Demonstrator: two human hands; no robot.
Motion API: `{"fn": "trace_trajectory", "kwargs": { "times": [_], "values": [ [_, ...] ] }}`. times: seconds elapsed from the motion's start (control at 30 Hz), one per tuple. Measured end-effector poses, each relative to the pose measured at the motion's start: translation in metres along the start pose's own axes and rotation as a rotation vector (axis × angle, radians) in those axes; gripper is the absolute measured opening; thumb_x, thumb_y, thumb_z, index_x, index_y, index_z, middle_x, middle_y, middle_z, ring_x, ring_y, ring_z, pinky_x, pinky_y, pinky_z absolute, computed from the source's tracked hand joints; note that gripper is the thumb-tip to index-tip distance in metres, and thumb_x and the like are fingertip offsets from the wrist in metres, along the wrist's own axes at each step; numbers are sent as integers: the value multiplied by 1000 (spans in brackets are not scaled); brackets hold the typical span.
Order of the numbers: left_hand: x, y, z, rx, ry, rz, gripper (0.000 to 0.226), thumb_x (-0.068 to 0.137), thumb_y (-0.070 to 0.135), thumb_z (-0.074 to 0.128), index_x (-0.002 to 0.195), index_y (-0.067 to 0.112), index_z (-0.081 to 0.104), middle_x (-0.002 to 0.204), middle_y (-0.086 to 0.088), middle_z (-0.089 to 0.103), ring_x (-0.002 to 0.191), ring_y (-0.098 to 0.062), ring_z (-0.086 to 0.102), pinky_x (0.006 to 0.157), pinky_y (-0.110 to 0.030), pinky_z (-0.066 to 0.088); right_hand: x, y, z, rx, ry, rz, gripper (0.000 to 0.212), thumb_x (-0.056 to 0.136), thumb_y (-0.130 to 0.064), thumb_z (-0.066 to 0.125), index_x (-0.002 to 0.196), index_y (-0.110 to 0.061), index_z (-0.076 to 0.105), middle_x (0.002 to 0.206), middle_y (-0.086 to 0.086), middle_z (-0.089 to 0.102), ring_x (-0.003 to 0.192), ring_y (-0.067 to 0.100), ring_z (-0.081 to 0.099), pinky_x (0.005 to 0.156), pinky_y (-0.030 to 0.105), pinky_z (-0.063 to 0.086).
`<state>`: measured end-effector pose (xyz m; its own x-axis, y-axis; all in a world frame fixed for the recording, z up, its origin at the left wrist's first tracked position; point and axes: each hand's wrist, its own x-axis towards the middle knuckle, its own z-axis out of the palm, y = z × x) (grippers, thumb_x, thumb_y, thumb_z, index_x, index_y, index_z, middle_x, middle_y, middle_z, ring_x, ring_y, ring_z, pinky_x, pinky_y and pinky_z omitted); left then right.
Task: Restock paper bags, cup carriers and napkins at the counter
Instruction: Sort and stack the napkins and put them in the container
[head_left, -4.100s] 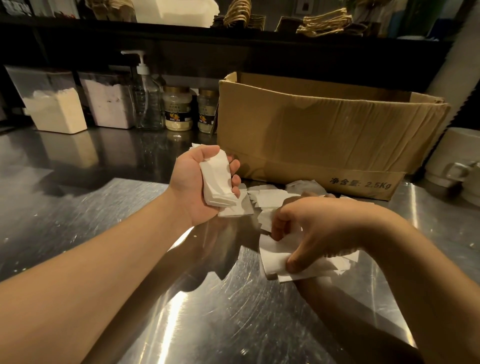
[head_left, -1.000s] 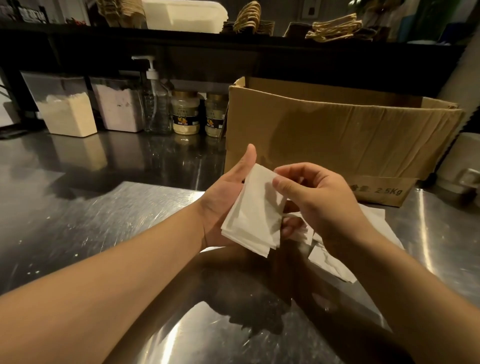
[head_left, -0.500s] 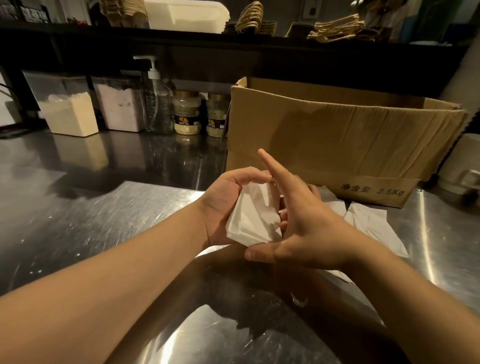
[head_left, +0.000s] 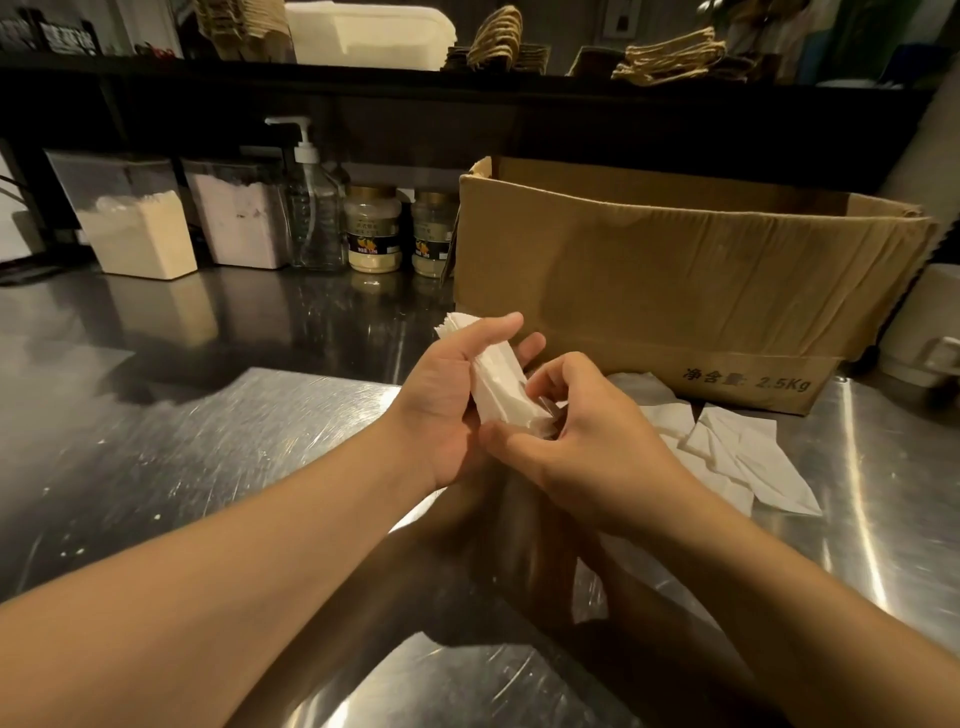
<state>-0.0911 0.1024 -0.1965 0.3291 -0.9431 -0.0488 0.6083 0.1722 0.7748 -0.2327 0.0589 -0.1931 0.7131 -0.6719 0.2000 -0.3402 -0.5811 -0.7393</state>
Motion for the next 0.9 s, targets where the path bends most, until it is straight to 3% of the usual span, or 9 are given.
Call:
{"fn": "trace_trajectory", "kwargs": {
  "times": [0.07, 0.2, 0.3, 0.37, 0.43, 0.6, 0.7, 0.8, 0.9],
  "values": [
    [-1, 2, 1, 6, -39, -61, 48, 70, 27, 74, 114, 15, 64, 95, -6, 72, 85, -24, 71, 84, -43, 57, 0, -1, -3, -51, -43, -30, 53, 76, -56, 80, 113, -36, 48, 112, -19, 48, 94, 3, 57, 58, 11, 48],
    [-3, 6, -1, 51, -108, -174, 29, 77, 27, 66, 101, 12, 63, 85, -8, 64, 77, -23, 63, 79, -39, 54, 2, 3, -16, -224, -51, -160, 72, 63, -66, 83, 117, -41, 43, 120, -18, 35, 114, 6, 44, 91, 23, 48],
    [-7, 4, 0, 96, -214, -247, 31, 77, 24, 59, 105, 12, 63, 87, -10, 62, 79, -25, 60, 74, -36, 54, 1, 5, -22, -178, -112, -202, 115, 52, -65, 90, 140, -59, 16, 144, -24, 23, 135, 15, 36, 112, 50, 42],
    [-9, 4, 2, 145, -244, -268, 25, 74, 26, 61, 91, 15, 75, 84, -10, 65, 78, -25, 63, 73, -36, 54, 1, 4, -20, -152, -166, -189, 131, 48, -67, 88, 143, -68, -2, 155, -30, 13, 148, 19, 23, 119, 58, 30],
    [-10, 5, 1, 164, -249, -272, 24, 74, 34, 63, 81, 19, 81, 85, -8, 67, 80, -25, 64, 75, -36, 53, 1, 3, -19, -160, -192, -179, 133, 49, -66, 85, 143, -69, -8, 160, -27, 13, 151, 18, 17, 123, 56, 22],
    [-8, 4, 0, 168, -229, -301, 33, 85, 36, 61, 111, 17, 69, 92, -11, 68, 83, -27, 67, 76, -40, 55, 3, 6, -22, -103, -166, -218, 132, 54, -63, 90, 146, -68, -4, 153, -33, 18, 147, 16, 24, 114, 57, 39],
    [-10, 3, 2, 230, -210, -276, 33, 77, 32, 60, 107, 23, 67, 85, -7, 70, 76, -23, 68, 66, -35, 57, 3, 7, -19, -148, -158, -242, 131, 53, -65, 87, 145, -68, -7, 156, -29, 19, 145, 10, 21, 116, 57, 37],
    [-11, 3, 4, 236, -179, -285, 35, 74, 29, 60, 108, 21, 65, 85, -8, 68, 76, -24, 67, 65, -35, 58, 2, 8, -18, -166, -184, -244, 130, 50, -68, 82, 145, -68, -7, 155, -33, 16, 139, 1, 16, 120, 51, 31],
    [-9, 7, 2, 151, -205, -323, 38, 82, 28, 60, 116, 13, 61, 92, -10, 64, 79, -26, 66, 75, -39, 57, 5, 13, -22, -47, -138, -263, 119, 59, -67, 81, 149, -64, 4, 158, -20, 27, 143, 5, 29, 112, 35, 39]
  ]
}}
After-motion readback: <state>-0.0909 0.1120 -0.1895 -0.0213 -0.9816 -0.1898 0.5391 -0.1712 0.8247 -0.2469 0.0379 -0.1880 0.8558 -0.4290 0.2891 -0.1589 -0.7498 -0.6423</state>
